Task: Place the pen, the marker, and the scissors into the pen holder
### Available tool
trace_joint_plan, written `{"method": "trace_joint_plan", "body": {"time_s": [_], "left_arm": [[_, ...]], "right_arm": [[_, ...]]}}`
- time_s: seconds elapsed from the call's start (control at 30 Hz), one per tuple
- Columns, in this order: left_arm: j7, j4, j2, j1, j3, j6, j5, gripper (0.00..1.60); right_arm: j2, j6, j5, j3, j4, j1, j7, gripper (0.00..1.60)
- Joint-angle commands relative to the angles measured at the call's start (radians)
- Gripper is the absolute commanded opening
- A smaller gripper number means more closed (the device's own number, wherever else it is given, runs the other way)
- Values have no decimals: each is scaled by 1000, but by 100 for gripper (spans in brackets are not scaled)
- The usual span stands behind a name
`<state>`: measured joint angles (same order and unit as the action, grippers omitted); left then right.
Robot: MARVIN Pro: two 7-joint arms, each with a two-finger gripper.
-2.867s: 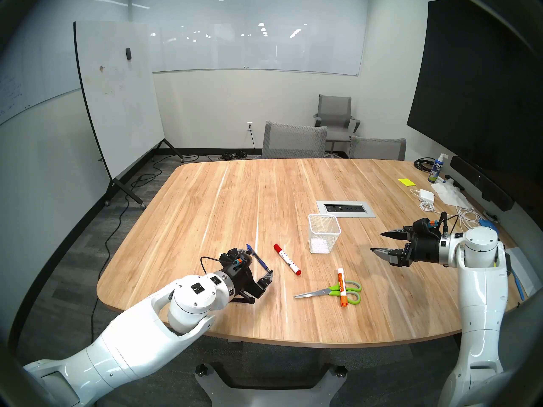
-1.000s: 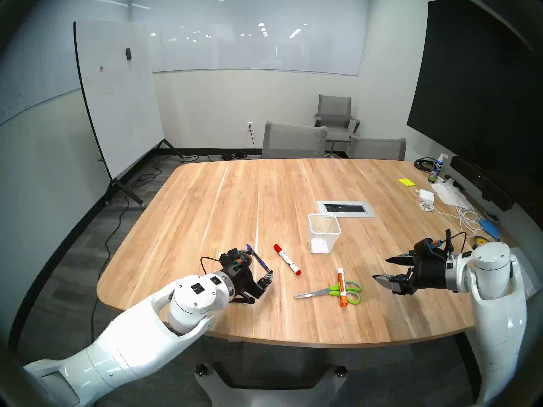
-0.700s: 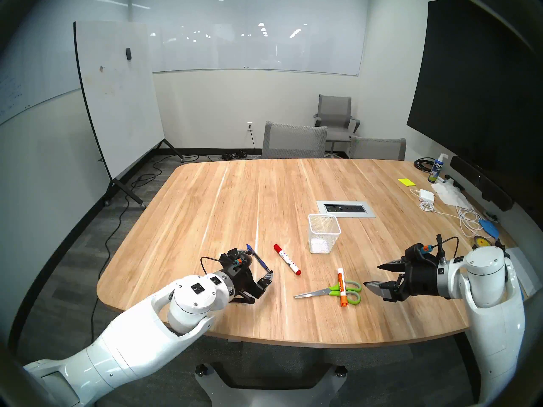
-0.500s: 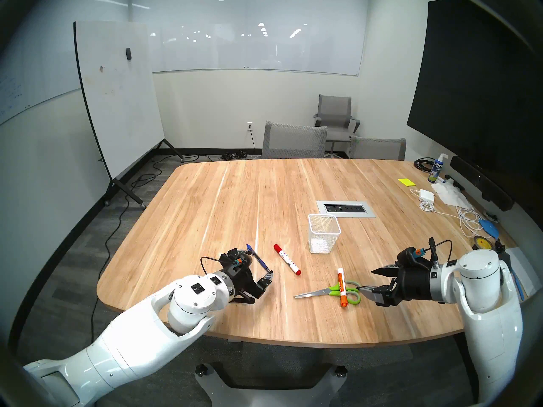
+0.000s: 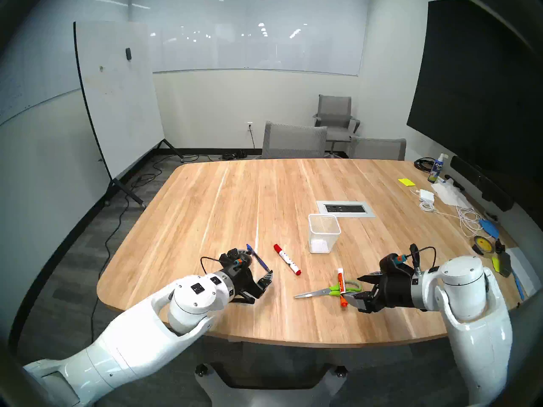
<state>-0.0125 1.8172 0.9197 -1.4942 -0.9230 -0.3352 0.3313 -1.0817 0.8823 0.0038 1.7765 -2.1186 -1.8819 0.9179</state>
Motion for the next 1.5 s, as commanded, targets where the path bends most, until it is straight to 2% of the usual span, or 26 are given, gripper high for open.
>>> {"method": "trace_joint_plan", "body": {"time_s": [0.0,0.6,1.47], "left_arm": [[0,16,0,2,-3,1,1,160],[0,16,0,2,-3,1,1,160],[0,16,0,2,-3,1,1,160]], "right_arm": [[-47,15,-32,-43,-1,54,-69,160],[-109,35,-90,-116,116,164,-165,160],[-124,66,-116,-140,173,208,-196,160]]}}
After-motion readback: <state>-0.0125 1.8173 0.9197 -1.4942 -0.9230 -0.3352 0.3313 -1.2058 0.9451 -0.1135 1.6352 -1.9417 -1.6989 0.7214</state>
